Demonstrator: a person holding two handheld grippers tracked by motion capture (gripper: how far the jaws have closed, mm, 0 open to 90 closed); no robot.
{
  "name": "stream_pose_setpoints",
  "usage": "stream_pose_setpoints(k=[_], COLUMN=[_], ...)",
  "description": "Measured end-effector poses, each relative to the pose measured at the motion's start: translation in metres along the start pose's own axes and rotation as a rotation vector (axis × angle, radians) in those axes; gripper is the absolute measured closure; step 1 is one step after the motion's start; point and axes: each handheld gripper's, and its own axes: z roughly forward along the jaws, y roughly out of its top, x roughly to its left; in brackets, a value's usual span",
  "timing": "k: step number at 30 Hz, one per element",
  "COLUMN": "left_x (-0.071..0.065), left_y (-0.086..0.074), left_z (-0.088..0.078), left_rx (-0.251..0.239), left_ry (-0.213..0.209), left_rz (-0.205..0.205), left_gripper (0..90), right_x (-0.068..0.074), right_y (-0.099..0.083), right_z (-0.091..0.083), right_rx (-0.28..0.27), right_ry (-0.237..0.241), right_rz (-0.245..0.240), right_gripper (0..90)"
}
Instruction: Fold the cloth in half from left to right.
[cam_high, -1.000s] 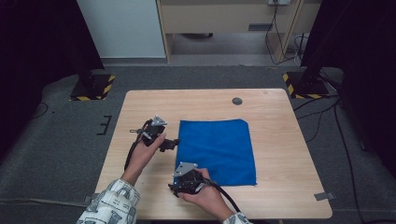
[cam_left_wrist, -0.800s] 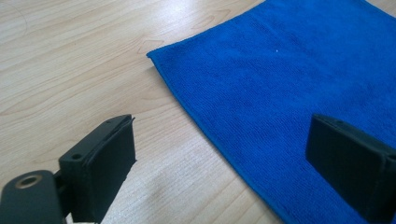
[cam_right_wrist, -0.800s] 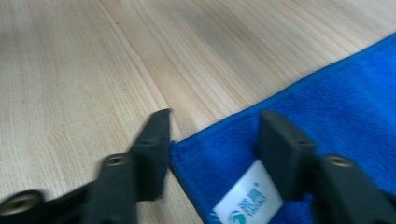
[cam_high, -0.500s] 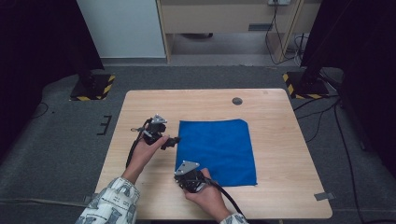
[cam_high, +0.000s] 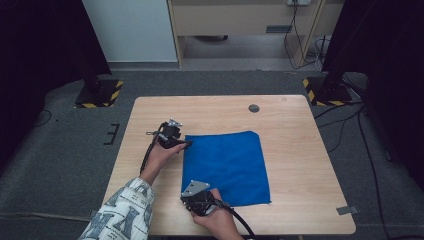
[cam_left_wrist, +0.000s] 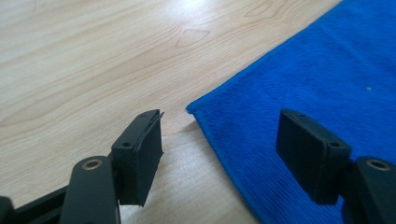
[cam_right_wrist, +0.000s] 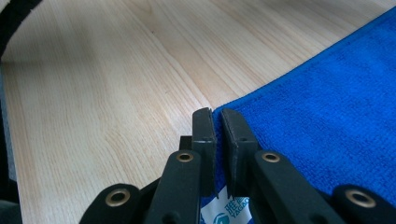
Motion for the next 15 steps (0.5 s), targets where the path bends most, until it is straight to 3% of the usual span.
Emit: stream_pose_setpoints(k=[8,13,15], left_x=[0.005,-0.003,-0.004], left_y=[0.001,0.003,0.004], left_z=[0.013,0.016,0.017], left_rx=[0.001,-0.015,-0.017], left_ry=[0.02,-0.007,-0.018], left_rz=[-0.005,0.028,0.018], left_gripper=[36.2,62.9,73.5], right_x=[-0.001,-0.002,-0.002], right_y=[0.002,0.002,0.002], right_z=[0.001,0.0,-0.001], right_rx=[-0.013,-0.017,-0.016], right_ry=[0.009,0.015,0.016], right_rz=[0.007,0.006,0.004], right_gripper=[84.3,84.4,84.4])
